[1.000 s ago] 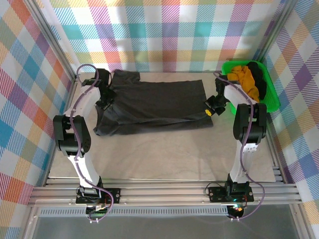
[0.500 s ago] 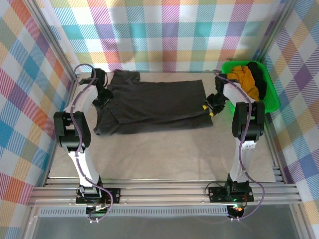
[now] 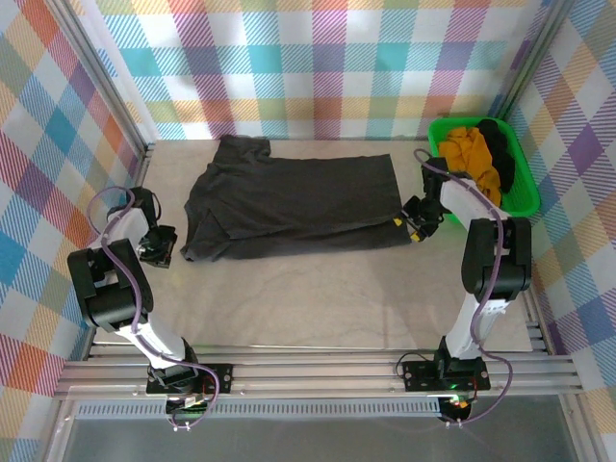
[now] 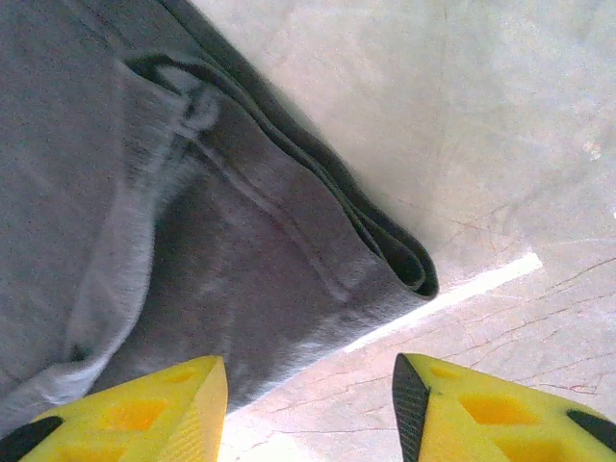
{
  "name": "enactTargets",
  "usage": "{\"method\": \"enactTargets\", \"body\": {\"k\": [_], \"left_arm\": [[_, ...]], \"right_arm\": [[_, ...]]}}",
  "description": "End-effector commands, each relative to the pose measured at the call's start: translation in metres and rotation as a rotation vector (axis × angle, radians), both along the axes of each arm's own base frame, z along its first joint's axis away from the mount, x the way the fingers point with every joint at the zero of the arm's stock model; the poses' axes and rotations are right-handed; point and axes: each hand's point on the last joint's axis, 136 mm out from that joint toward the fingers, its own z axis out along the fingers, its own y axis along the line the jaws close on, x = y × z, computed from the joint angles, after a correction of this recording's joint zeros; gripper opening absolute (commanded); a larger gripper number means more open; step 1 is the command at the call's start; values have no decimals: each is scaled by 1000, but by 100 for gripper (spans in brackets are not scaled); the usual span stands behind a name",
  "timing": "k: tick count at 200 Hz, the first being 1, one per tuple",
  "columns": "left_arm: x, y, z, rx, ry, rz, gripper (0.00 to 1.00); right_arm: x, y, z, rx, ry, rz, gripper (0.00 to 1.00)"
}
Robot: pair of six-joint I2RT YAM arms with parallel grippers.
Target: Fold and stack the t-shirts
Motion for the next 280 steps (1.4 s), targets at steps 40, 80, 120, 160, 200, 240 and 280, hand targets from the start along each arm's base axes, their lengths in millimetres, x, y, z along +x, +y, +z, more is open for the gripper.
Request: {"method": "enactTargets", "body": {"k": [40,80,120,160,200,240,280], "left_arm": [[27,-14,-15,-117,-120,-72,47],[29,-23,-29,-167,-114,-106,43],[29,-24,-35,-166,-102,-123,28],[25,-14,-26,-96,-95,-145,0],[22,-3,-23,-90,-108,-114,0],[20,17,-21,-131,-159,-43,0],[3,22,-20,-121,-101,-16,0]], "right_arm": [[-4,3,-29,27,63,63,52],[-5,1,-37,20,100,51,52],[-6,-4,-49,-2,138,38,50],[-3,-14,-53,-63,136,32,33],[-1,-26,-46,-130,125,16,0],[-11,-41,-35,-196,129,10,0],[-23,-44,-29,-198,133,8,0]]}}
